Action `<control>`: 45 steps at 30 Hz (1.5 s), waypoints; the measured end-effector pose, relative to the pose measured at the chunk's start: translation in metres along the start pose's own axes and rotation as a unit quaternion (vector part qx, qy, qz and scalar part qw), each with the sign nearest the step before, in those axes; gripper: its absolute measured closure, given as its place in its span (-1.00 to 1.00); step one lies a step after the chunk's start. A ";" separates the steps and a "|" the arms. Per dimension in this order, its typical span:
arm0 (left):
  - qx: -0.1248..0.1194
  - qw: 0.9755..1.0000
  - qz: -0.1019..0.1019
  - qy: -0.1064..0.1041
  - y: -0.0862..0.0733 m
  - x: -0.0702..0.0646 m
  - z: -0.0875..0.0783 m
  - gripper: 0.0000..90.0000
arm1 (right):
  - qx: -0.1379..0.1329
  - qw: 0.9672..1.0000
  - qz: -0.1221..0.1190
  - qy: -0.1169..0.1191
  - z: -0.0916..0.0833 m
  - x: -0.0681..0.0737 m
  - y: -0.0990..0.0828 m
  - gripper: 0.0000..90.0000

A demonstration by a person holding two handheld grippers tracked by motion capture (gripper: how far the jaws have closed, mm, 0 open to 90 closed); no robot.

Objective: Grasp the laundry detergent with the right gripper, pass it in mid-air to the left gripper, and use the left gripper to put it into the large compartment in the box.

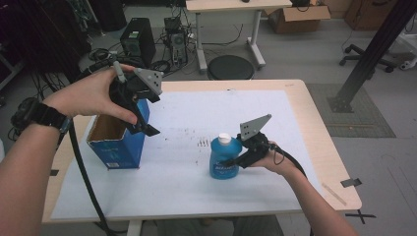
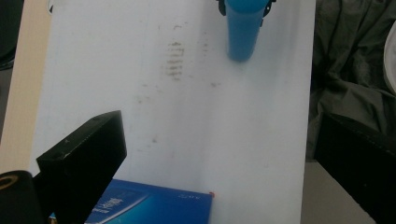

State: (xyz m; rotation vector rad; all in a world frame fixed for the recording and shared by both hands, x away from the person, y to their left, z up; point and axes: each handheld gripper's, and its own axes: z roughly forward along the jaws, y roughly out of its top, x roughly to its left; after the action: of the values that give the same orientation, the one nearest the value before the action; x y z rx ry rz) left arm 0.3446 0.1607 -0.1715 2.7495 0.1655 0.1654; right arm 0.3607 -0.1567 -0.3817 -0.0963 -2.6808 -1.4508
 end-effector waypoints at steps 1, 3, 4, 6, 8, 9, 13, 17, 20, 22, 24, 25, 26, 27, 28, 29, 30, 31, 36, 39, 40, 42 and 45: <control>-0.001 1.000 -0.001 0.001 0.001 0.000 -0.002 -0.92 | 0.005 1.000 0.000 0.000 0.000 0.000 0.002 -0.06; -0.001 1.000 -0.001 0.001 0.002 0.000 -0.002 -0.92 | 0.015 1.000 -0.001 -0.002 0.001 -0.001 0.008 -0.06; -0.002 1.000 -0.001 0.001 0.002 0.001 -0.003 -0.92 | 0.015 1.000 -0.001 -0.002 0.001 -0.001 0.008 -0.06; -0.004 1.000 -0.002 0.002 0.005 0.000 -0.005 -0.92 | 0.020 1.000 -0.006 -0.006 0.000 -0.001 0.017 -0.06; -0.002 1.000 -0.002 0.002 0.006 0.000 -0.005 -0.92 | 0.019 1.000 -0.005 -0.005 -0.001 -0.002 0.020 -0.05; 0.000 1.000 0.000 0.002 0.008 0.000 -0.007 -0.92 | 0.017 1.000 -0.004 -0.001 -0.003 -0.003 0.028 -0.05; 0.000 1.000 0.003 0.006 0.013 -0.001 -0.011 -0.92 | 0.011 1.000 -0.012 0.000 -0.006 -0.003 0.047 -0.05; 0.000 1.000 0.005 0.007 0.017 -0.003 -0.015 -0.92 | 0.014 1.000 -0.018 0.004 -0.008 -0.004 0.063 -0.05; 0.002 1.000 0.009 0.010 0.024 -0.005 -0.019 -0.92 | 0.022 0.999 -0.030 0.005 -0.008 -0.004 0.084 -0.05; 0.002 1.000 0.011 0.011 0.028 -0.006 -0.021 -0.92 | 0.023 0.999 -0.035 0.006 -0.008 -0.003 0.094 -0.05; 0.003 1.000 0.010 0.011 0.030 -0.006 -0.022 -0.92 | 0.022 0.999 -0.038 0.007 -0.008 -0.003 0.099 -0.05; 0.003 1.000 0.011 0.012 0.033 -0.007 -0.023 -0.92 | 0.023 0.999 -0.040 0.011 -0.007 -0.002 0.109 -0.05; 0.003 1.000 0.011 0.012 0.033 -0.007 -0.023 -0.92 | 0.023 0.999 -0.040 0.011 -0.007 -0.002 0.109 -0.05; 0.003 1.000 0.013 0.012 0.036 -0.008 -0.024 -0.92 | 0.025 0.999 -0.046 0.013 -0.005 -0.001 0.118 -0.05; 0.004 1.000 0.014 0.012 0.038 -0.008 -0.024 -0.92 | 0.027 0.998 -0.048 0.013 -0.004 0.000 0.122 -0.05; 0.003 1.000 0.015 0.012 0.039 -0.008 -0.025 -0.92 | 0.030 0.998 -0.051 0.014 -0.003 0.001 0.126 -0.05; 0.004 1.000 0.014 0.013 0.040 -0.009 -0.024 -0.92 | 0.032 0.998 -0.052 0.015 -0.002 0.001 0.129 -0.05; 0.004 1.000 0.015 0.012 0.041 -0.010 -0.024 -0.92 | 0.032 0.998 -0.054 0.015 -0.001 0.002 0.133 -0.05; 0.008 1.000 0.021 0.013 0.047 -0.012 -0.023 -0.92 | 0.041 0.997 -0.064 0.018 0.004 0.005 0.147 -0.05; 0.012 1.000 0.024 0.013 0.049 -0.013 -0.022 -0.92 | 0.040 0.997 -0.064 0.021 0.006 0.006 0.152 -0.05; 0.013 1.000 0.025 0.014 0.050 -0.013 -0.021 -0.92 | 0.039 0.997 -0.065 0.020 0.007 0.006 0.154 -0.05; 0.015 1.000 0.023 0.013 0.052 -0.014 -0.019 -0.92 | 0.038 0.997 -0.065 0.018 0.008 0.006 0.157 -0.05; 0.021 0.999 0.024 0.012 0.055 -0.014 -0.017 -0.91 | 0.038 0.997 -0.067 0.018 0.010 0.007 0.160 -0.05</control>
State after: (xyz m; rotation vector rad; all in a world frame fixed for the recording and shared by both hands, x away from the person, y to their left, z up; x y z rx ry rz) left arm 0.3333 0.1144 -0.1369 2.7958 0.1113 0.2114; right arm 0.3688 -0.0607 -0.2534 0.1166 -2.7566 -1.3687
